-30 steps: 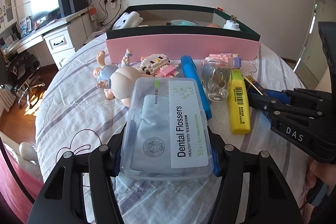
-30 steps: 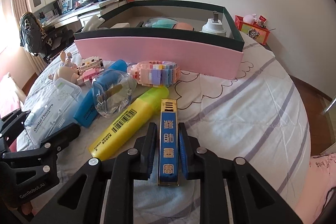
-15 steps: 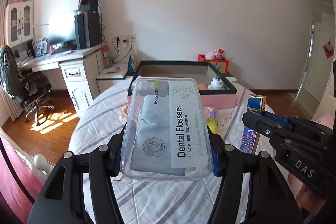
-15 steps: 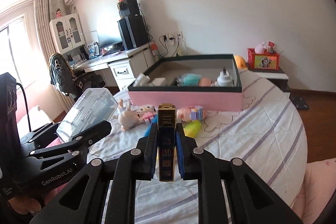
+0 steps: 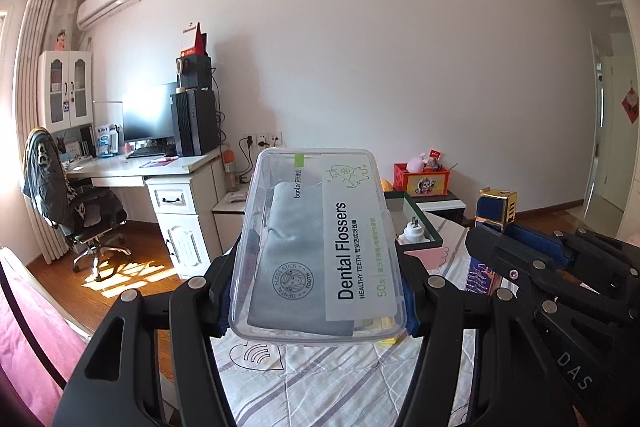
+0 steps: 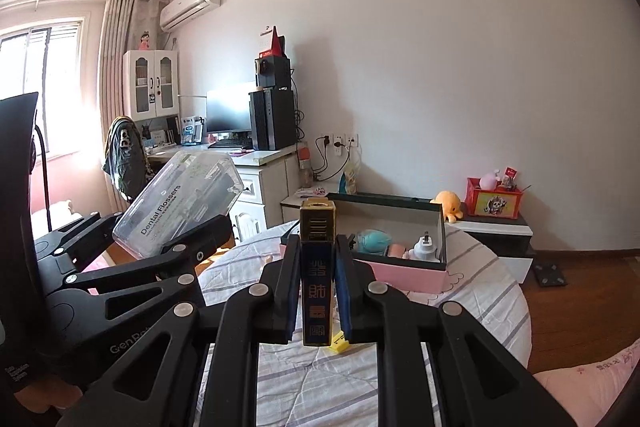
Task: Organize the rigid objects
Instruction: 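Lift the flosser box and pen box over the pink box with both grippers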
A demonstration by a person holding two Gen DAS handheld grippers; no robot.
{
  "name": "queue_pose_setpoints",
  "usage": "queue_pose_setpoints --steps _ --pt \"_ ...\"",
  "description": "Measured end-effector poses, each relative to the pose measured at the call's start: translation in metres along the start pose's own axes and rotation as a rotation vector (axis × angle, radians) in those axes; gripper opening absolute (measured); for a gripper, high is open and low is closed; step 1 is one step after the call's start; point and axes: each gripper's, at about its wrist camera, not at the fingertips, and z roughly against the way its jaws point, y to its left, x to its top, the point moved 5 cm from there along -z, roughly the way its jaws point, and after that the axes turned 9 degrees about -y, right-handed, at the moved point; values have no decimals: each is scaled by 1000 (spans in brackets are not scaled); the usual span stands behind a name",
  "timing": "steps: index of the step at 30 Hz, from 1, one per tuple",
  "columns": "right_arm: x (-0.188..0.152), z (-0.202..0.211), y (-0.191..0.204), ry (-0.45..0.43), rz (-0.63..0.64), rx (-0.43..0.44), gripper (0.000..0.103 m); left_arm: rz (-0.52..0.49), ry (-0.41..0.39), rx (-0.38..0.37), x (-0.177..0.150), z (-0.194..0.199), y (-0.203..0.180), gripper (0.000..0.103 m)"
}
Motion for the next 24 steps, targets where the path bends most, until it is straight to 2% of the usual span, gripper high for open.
queue_pose_setpoints --steps 6,14,20,24 --pt "9 5 9 -21 25 0 16 -6 -25 7 7 8 -1 61" --pt "3 -2 8 -6 25 6 16 -9 -3 6 -1 0 -9 61" --pt "-7 -22 -1 36 12 4 16 -17 50 -10 -12 -28 -12 61" --pt "-17 -45 -13 73 3 4 16 -7 106 -50 -23 -61 -16 61"
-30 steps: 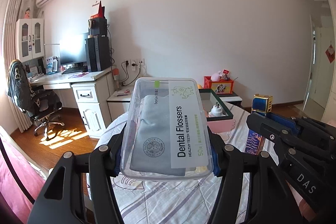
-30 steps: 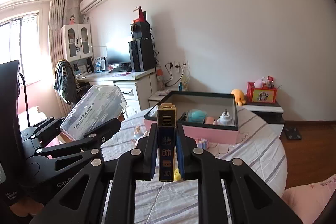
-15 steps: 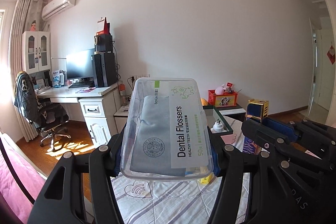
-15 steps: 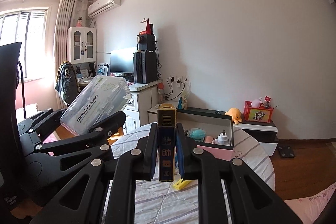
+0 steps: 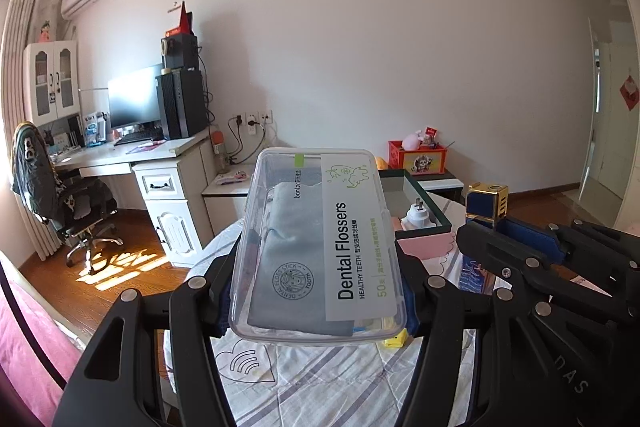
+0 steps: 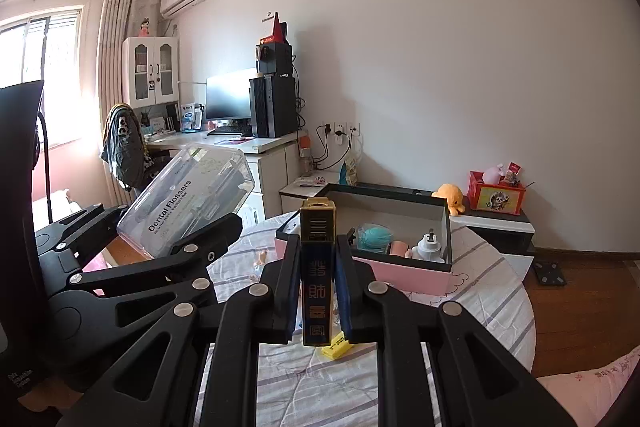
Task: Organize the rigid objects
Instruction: 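Lift the flosser box and pen box over the pink box with both grippers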
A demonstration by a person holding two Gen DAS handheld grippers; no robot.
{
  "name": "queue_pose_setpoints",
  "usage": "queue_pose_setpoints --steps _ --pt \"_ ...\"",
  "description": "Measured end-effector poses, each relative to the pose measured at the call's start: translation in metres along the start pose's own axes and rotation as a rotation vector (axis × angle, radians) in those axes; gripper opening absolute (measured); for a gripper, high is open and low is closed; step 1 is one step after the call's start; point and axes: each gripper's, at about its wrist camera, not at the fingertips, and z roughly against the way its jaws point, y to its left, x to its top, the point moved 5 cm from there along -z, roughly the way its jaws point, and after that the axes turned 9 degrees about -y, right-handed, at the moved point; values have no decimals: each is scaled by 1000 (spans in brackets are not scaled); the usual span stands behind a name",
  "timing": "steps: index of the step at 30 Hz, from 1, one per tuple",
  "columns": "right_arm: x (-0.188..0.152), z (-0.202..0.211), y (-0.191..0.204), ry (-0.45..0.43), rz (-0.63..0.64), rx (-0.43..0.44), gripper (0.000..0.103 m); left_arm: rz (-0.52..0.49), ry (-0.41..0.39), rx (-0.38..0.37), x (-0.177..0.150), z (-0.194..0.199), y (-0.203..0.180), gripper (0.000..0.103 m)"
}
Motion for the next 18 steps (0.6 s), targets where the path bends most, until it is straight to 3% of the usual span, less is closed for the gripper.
queue_pose_setpoints --steps 8,14,18 --pt "5 -74 -37 54 12 -8 16 -10 87 -55 10 -97 1 61" --pt "14 -145 -63 94 32 -5 16 -42 144 -39 15 -177 5 61" --pt "3 -192 -79 158 3 10 16 -38 215 -44 3 -226 7 61"
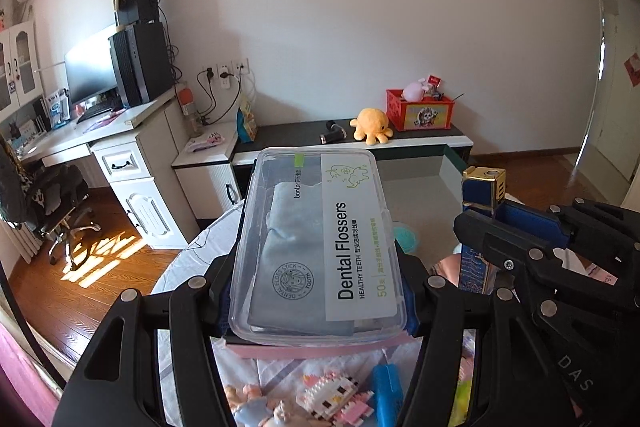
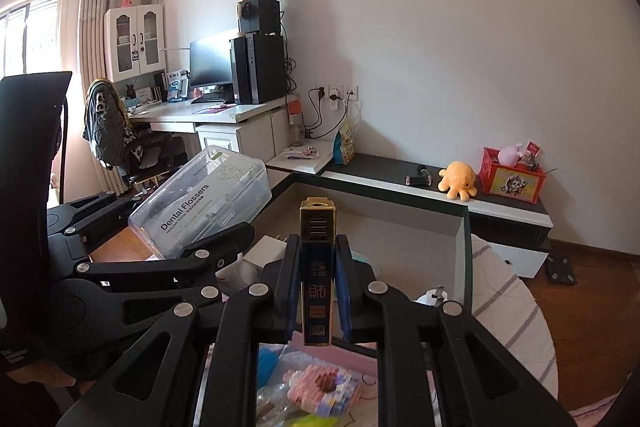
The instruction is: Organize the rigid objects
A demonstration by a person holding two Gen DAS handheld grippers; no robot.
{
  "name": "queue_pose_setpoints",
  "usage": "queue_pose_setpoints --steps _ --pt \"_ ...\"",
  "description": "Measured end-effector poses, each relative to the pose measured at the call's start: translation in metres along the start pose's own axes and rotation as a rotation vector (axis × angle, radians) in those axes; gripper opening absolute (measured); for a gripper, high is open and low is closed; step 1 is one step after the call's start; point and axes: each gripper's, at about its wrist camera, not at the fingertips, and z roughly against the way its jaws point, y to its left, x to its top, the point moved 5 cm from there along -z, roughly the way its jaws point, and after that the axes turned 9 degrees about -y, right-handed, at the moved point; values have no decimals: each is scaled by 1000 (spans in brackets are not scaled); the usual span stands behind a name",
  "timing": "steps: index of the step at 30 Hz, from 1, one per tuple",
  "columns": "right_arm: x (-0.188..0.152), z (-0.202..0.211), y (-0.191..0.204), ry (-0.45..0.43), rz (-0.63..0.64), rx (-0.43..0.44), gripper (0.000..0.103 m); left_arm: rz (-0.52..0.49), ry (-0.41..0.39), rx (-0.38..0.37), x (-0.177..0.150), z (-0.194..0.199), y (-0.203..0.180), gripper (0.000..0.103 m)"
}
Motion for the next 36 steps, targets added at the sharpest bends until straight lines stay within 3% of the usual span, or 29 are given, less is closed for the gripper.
queue_pose_setpoints --steps 5,11,15,18,22,30,33,34,36 --pt "-24 -40 -9 95 -41 36 16 -10 93 6 -16 -46 4 61" --pt "-46 -63 -18 171 -69 39 16 -12 130 23 -29 -67 9 62" --pt "-46 -63 -22 182 -84 26 17 -9 132 34 -32 -62 12 79" --pt "-39 -48 -25 157 -98 1 35 21 102 55 -27 -43 20 90" --pt "-26 -15 -20 92 -101 -28 79 82 52 56 -22 -4 32 98" --pt "-15 73 10 -8 -74 -85 87 101 -97 88 -24 106 31 103" --pt "-13 106 22 -43 -68 -137 95 117 -132 103 -28 142 29 103" --pt "-13 118 26 -58 -64 -147 103 122 -136 101 -30 153 29 103" --pt "-15 141 35 -88 -52 -161 103 125 -159 100 -35 176 29 103"
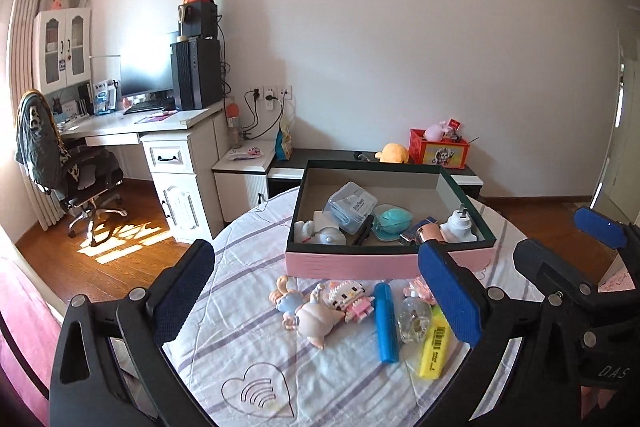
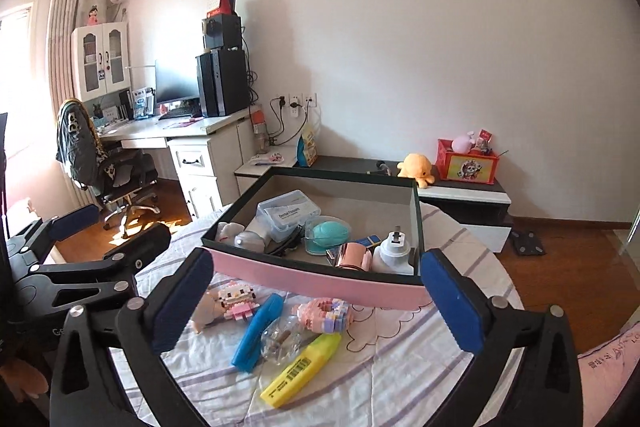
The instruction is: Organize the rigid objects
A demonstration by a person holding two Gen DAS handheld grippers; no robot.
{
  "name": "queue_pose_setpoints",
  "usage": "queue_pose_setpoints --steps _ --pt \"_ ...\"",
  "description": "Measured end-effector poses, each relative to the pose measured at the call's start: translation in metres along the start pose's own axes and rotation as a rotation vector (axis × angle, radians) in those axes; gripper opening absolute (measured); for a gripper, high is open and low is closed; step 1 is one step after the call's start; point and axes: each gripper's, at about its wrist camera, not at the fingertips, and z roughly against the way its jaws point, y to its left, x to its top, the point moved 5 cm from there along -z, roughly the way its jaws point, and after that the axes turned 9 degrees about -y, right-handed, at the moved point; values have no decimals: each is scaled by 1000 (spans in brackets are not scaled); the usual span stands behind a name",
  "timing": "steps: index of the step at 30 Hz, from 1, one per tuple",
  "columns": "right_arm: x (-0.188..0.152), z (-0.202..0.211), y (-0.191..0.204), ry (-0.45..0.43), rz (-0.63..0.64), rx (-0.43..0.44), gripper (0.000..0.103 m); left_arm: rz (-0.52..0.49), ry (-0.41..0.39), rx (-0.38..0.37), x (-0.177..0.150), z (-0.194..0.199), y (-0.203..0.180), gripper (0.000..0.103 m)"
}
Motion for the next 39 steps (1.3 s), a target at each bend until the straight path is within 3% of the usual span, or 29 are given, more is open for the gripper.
queue_pose_setpoints --steps 8,19,30,39 --pt "4 70 15 -59 4 -24 103 -3 -68 -3 2 77 3 103" --pt "14 129 25 -125 29 -46 103 -14 -135 6 10 135 5 103" --pt "26 155 35 -177 46 -47 103 -16 -193 23 21 157 9 103" --pt "25 150 32 -165 42 -48 103 -14 -184 19 17 151 8 103"
